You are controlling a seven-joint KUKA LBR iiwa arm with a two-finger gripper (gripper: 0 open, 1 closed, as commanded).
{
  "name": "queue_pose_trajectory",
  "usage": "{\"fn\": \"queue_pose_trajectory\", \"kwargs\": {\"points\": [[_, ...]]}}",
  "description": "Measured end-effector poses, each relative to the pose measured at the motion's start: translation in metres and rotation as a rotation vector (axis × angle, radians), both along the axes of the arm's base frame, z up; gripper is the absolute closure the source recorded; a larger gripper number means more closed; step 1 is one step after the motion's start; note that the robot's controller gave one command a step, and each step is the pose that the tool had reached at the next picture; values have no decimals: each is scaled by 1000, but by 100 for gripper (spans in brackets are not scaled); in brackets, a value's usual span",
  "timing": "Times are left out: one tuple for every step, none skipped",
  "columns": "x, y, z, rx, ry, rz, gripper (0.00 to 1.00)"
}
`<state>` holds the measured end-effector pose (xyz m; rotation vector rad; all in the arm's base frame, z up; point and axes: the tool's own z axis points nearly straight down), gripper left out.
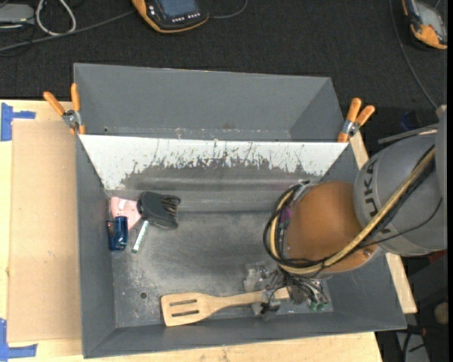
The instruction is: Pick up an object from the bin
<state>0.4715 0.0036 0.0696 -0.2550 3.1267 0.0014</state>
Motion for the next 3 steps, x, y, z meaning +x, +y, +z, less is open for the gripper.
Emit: {"fn": "queue_pose_trajectory", "kwargs": {"points": [[0,0,0,0,0,-1,100],[3,-8,79,1,6,39,100],[14,-8,132,1,11,-6,100]]}}
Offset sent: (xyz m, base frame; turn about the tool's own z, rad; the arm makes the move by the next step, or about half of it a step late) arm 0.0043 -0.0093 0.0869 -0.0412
